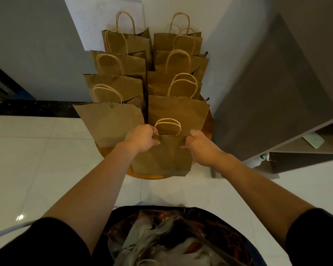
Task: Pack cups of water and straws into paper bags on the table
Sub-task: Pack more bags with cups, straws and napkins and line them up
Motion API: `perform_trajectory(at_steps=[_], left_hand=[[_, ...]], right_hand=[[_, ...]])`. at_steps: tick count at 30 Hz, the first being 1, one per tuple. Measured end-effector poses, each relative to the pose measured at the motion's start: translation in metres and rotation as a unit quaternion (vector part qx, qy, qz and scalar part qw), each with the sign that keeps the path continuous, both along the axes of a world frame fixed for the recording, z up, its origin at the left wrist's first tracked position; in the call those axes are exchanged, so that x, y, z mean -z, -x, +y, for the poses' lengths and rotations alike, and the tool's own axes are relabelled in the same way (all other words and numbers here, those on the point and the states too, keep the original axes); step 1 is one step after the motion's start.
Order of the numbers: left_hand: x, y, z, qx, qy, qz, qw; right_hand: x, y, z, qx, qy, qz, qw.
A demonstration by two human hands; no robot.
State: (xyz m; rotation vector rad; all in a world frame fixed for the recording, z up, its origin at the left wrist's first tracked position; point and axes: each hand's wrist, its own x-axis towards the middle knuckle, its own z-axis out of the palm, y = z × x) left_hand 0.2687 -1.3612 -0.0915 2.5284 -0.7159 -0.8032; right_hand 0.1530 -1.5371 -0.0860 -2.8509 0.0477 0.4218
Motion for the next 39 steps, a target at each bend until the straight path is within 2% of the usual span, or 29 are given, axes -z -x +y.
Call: perform_trajectory(at_steps=[3, 5, 8, 13, 14, 15, 17, 18, 20, 23, 25, 27, 28, 32, 35, 39], left_hand=[[0.000, 0.003, -0.003, 0.005, 0.050, 0.003, 0.999], [-0.001, 0.004, -0.004, 0.012, 0.062, 0.008, 0.998], [-0.001, 0.005, -0.003, 0.022, 0.088, 0.022, 0.996], [0.001, 0.000, -0.003, 0.027, 0.066, 0.018, 0.997], [0.000, -0.001, -0.003, 0.027, 0.061, 0.019, 0.998], [0.000, -0.002, -0.003, 0.026, 0.062, 0.025, 0.997], [-0.001, -0.003, -0.004, 0.032, 0.064, 0.040, 0.997], [-0.001, -0.004, -0.004, 0.036, 0.059, 0.042, 0.997], [-0.002, -0.003, -0.004, 0.049, 0.049, 0.035, 0.997], [-0.004, -0.001, -0.003, 0.100, 0.042, 0.008, 0.994], [-0.006, 0.002, -0.005, 0.126, 0.034, -0.014, 0.991], [-0.007, 0.004, -0.009, 0.130, 0.032, -0.022, 0.991], [-0.007, 0.004, -0.009, 0.126, 0.033, -0.021, 0.991], [-0.005, 0.001, -0.005, 0.112, 0.041, -0.015, 0.993], [-0.003, 0.002, -0.003, 0.109, 0.039, -0.013, 0.993], [-0.003, 0.002, -0.002, 0.105, 0.048, 0.001, 0.993]], right_hand=[[-0.007, 0.000, 0.007, 0.001, 0.035, -0.037, 0.999], [-0.016, 0.003, 0.021, -0.013, 0.060, -0.132, 0.989], [-0.019, 0.013, 0.043, -0.054, 0.036, -0.286, 0.956], [-0.015, 0.015, 0.054, -0.059, -0.009, -0.437, 0.897], [-0.012, 0.014, 0.055, -0.091, -0.022, -0.426, 0.900], [-0.011, 0.013, 0.058, -0.120, -0.029, -0.371, 0.921], [-0.015, 0.006, 0.061, -0.095, -0.014, -0.155, 0.983], [-0.016, -0.001, 0.057, -0.043, 0.005, -0.068, 0.997], [-0.021, -0.017, 0.050, 0.025, 0.025, -0.008, 0.999], [-0.030, -0.039, 0.045, 0.042, 0.041, 0.029, 0.998], [-0.036, -0.056, 0.045, 0.074, 0.075, 0.135, 0.985], [-0.045, -0.068, 0.046, 0.085, 0.121, 0.248, 0.957], [-0.047, -0.072, 0.045, 0.065, 0.132, 0.260, 0.955], [-0.042, -0.066, 0.039, -0.025, 0.118, 0.195, 0.973], [-0.042, -0.058, 0.035, -0.029, 0.028, 0.127, 0.991], [-0.040, -0.048, 0.034, 0.042, -0.108, 0.078, 0.990]])
